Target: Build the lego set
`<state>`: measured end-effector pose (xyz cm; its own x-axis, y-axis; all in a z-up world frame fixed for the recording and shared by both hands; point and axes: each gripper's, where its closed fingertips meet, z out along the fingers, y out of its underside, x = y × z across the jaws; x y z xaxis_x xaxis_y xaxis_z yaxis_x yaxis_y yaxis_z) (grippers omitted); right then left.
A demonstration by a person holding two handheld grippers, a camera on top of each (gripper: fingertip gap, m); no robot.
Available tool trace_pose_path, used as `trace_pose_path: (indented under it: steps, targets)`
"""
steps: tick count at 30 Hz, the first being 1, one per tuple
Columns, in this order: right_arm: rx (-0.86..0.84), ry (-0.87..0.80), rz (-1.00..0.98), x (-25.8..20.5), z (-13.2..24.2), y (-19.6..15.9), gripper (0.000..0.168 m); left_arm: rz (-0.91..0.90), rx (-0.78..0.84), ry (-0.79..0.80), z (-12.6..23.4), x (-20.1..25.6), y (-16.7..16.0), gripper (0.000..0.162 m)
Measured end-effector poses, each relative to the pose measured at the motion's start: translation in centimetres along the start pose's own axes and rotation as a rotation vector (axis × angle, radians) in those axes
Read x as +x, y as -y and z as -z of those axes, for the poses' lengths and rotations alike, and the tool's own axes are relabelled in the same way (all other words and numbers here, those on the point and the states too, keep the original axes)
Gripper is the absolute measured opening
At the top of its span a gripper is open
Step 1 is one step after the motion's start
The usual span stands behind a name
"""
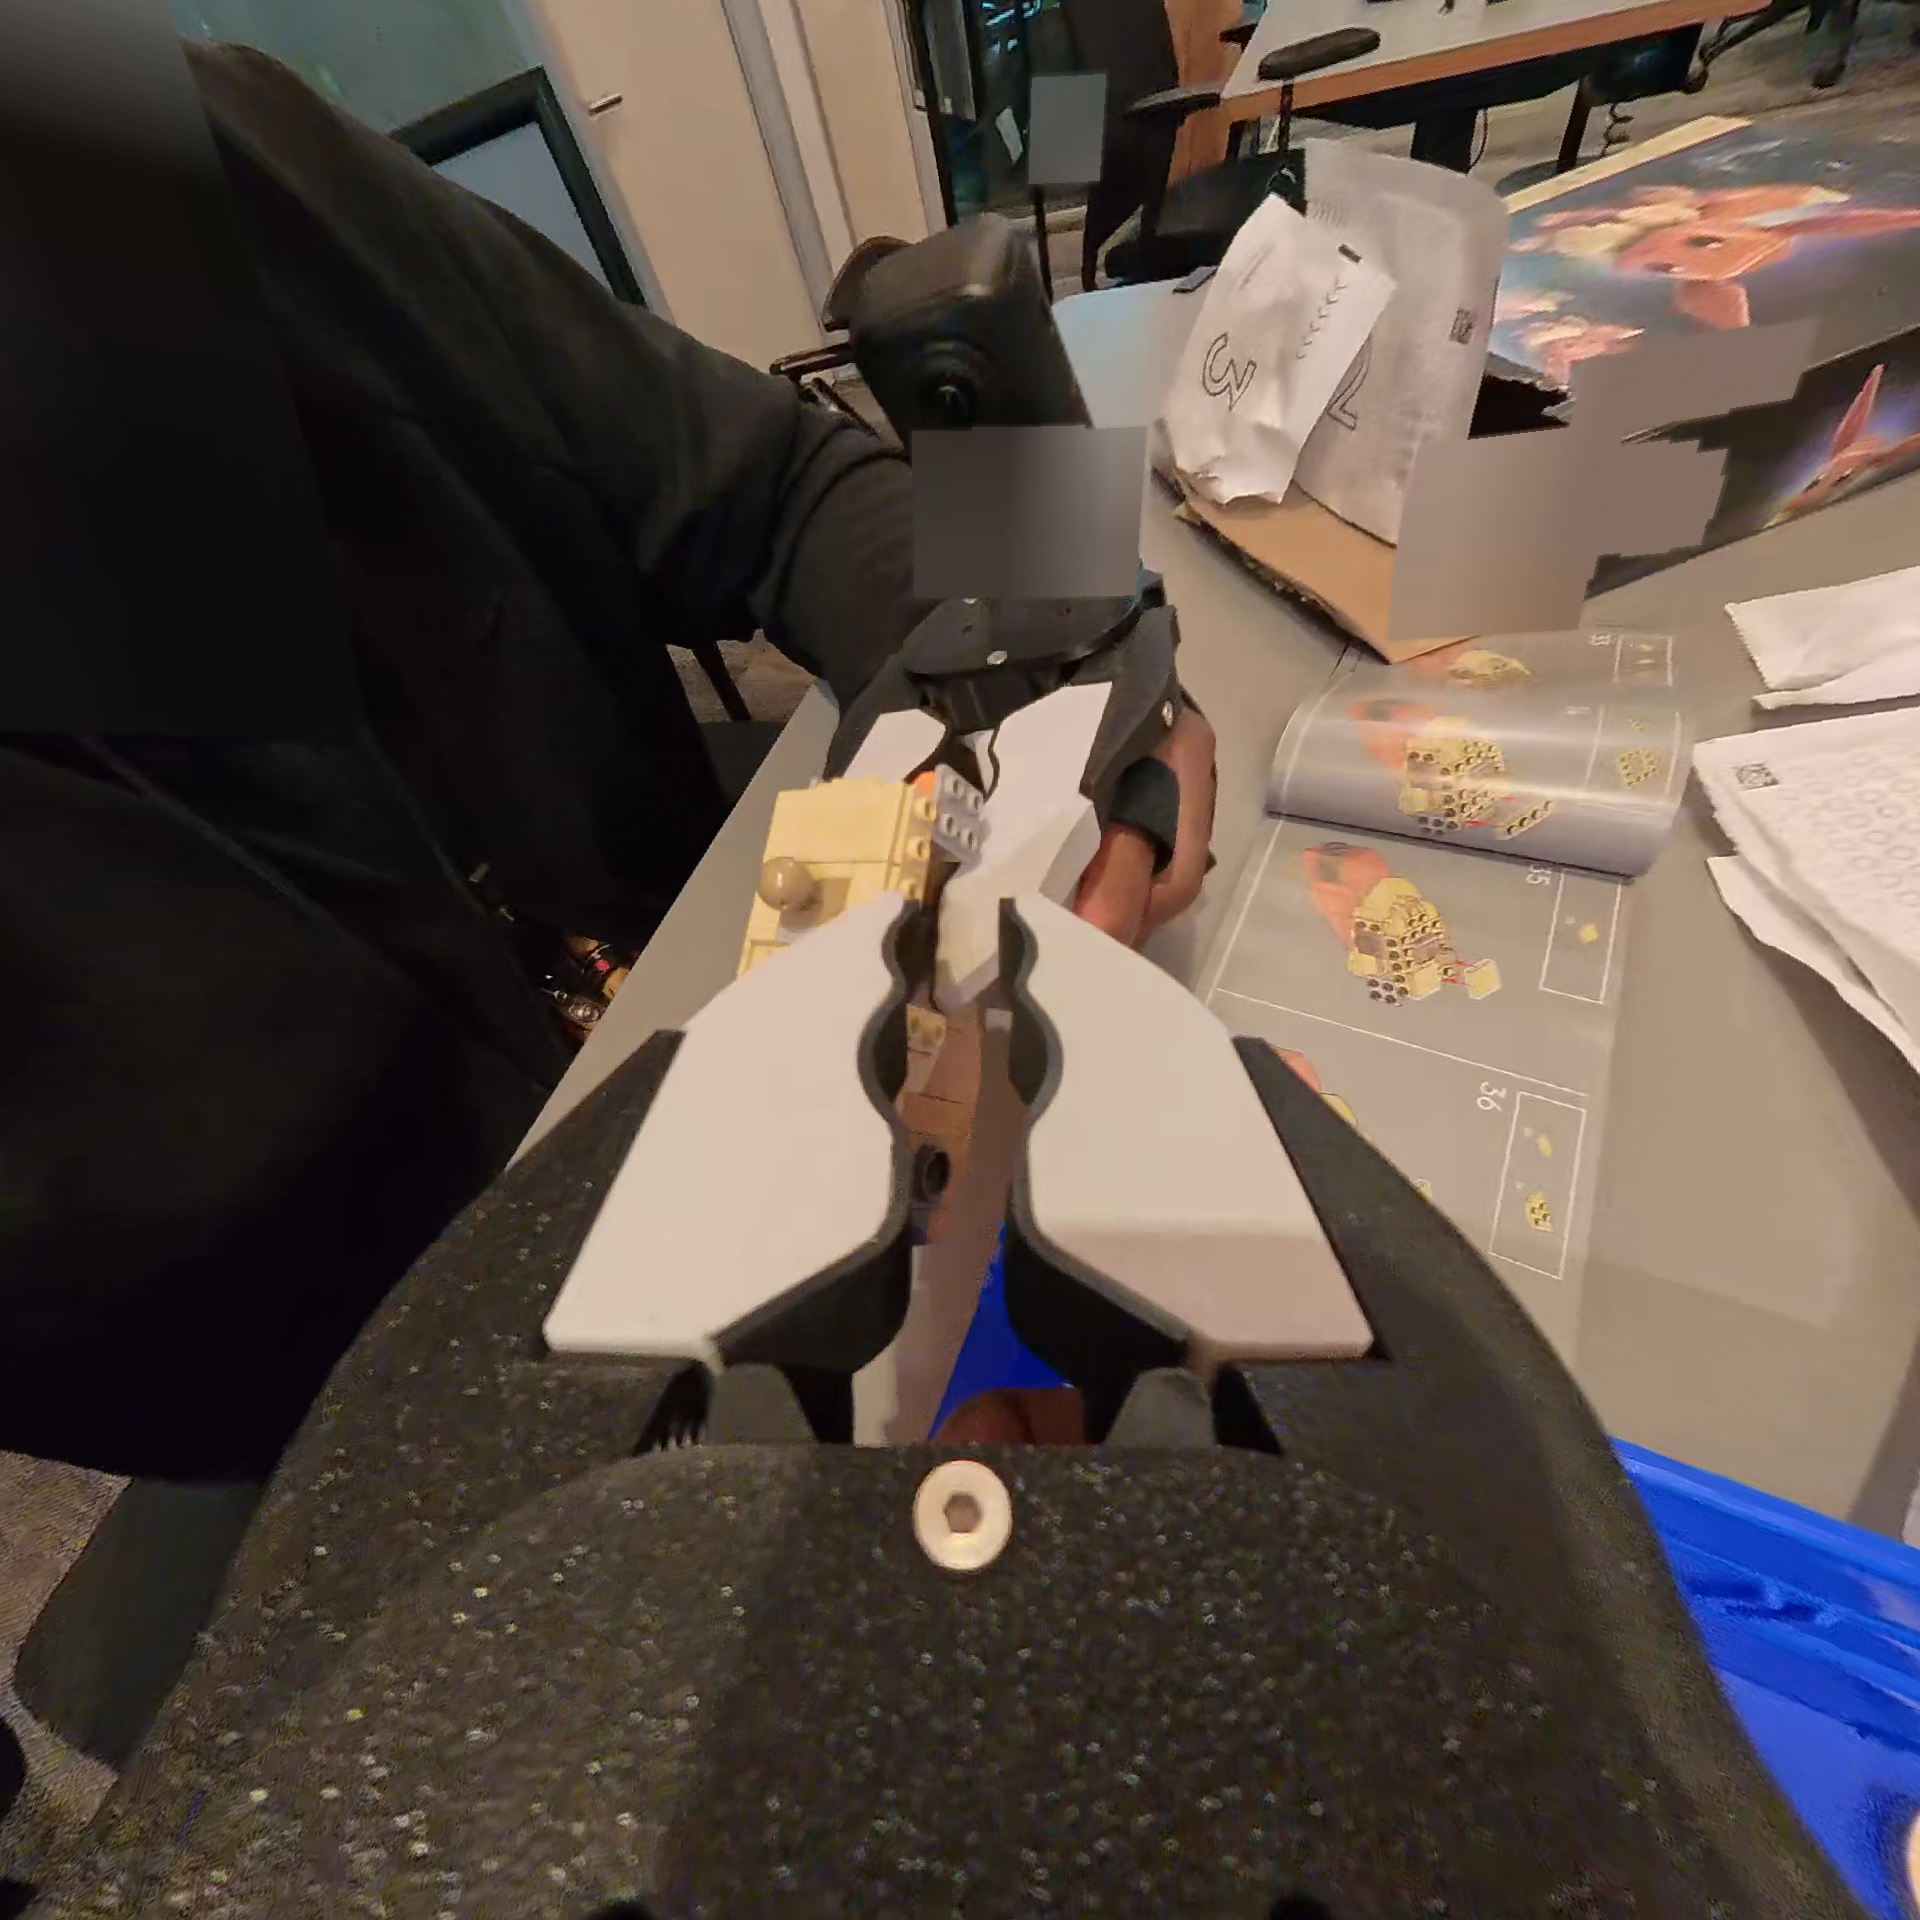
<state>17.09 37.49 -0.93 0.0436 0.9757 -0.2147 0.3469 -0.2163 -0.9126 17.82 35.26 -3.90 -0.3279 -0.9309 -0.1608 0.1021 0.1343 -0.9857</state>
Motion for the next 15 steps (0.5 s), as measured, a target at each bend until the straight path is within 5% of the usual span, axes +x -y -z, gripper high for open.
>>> trace_pose_path:
  steps: [15]
  targets:
    - [-0.035,0.074,-0.009,-0.9,-0.6,-1.1,0.021,-0.111,-0.078,0.048,-0.3,-0.2,-1.0,0.022]
